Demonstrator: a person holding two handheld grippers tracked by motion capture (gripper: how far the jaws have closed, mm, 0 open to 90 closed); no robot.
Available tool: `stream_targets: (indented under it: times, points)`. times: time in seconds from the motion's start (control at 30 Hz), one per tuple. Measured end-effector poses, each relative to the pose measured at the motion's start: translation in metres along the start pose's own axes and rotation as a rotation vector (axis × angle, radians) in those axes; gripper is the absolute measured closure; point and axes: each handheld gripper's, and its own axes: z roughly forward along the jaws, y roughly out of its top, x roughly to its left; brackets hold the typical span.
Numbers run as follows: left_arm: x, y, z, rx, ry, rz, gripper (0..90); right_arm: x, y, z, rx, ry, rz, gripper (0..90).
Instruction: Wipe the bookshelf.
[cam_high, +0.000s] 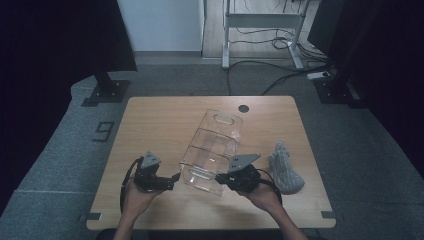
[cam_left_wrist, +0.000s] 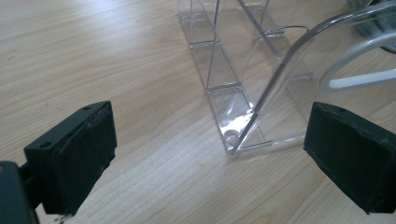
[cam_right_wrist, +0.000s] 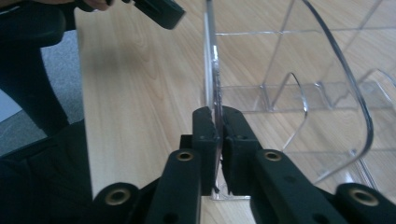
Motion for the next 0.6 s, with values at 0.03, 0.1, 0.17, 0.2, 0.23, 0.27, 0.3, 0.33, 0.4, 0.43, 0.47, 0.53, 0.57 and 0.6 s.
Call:
stream_targets:
  times: [0.03, 0.1, 0.17, 0.2, 0.23, 0.27, 0.3, 0.33, 0.4, 0.43, 0.47, 0.53, 0.57, 0.6]
  points:
    - [0.0, 0.0, 0.0, -0.003, -0.002, -0.001, 2.7, 0.001, 0.001, -0.001, 0.0, 0.002, -0.005, 79.4]
    - [-0.001, 0.0, 0.0, -0.007, -0.003, 0.004, 3.6, 0.001, 0.002, -0.007, -0.004, 0.002, -0.001, 74.1]
    - [0.0, 0.0, 0.001, -0.006, -0.005, 0.007, 4.2, -0.005, -0.001, -0.019, -0.013, -0.002, 0.019, 67.6]
    - [0.0, 0.0, 0.001, -0.006, -0.005, 0.006, 4.3, -0.007, -0.002, -0.023, -0.015, -0.003, 0.027, 64.6]
    - [0.0, 0.0, 0.002, -0.006, -0.005, 0.006, 4.4, -0.01, -0.004, -0.027, -0.016, -0.004, 0.037, 61.9]
    - [0.0, 0.0, 0.002, -0.008, -0.008, 0.006, 4.4, -0.014, -0.006, -0.032, -0.015, -0.005, 0.055, 58.9]
    - [0.0, 0.0, 0.002, -0.01, -0.01, 0.006, 4.5, -0.019, -0.008, -0.037, -0.018, -0.017, 0.067, 58.2]
    - [-0.001, 0.0, 0.003, -0.012, -0.01, 0.005, 4.6, -0.024, -0.011, -0.04, -0.026, -0.032, 0.077, 57.8]
    - [-0.003, 0.001, 0.005, -0.016, -0.015, 0.011, 4.9, -0.034, -0.016, -0.041, -0.02, -0.062, 0.1, 56.5]
    - [-0.004, 0.001, 0.007, -0.014, -0.019, 0.018, 5.0, -0.038, -0.018, -0.039, -0.017, -0.082, 0.108, 56.0]
    - [-0.006, 0.001, 0.009, -0.013, -0.022, 0.022, 5.1, -0.042, -0.02, -0.036, -0.013, -0.09, 0.116, 54.8]
    - [-0.008, 0.002, 0.014, -0.003, -0.025, 0.03, 5.1, -0.047, -0.021, -0.028, -0.003, -0.117, 0.121, 52.6]
    - [-0.009, 0.002, 0.016, 0.001, -0.027, 0.029, 5.3, -0.049, -0.021, -0.024, 0.003, -0.126, 0.122, 52.1]
    - [-0.009, 0.002, 0.019, 0.008, -0.028, 0.032, 5.5, -0.05, -0.021, -0.019, 0.011, -0.13, 0.122, 51.7]
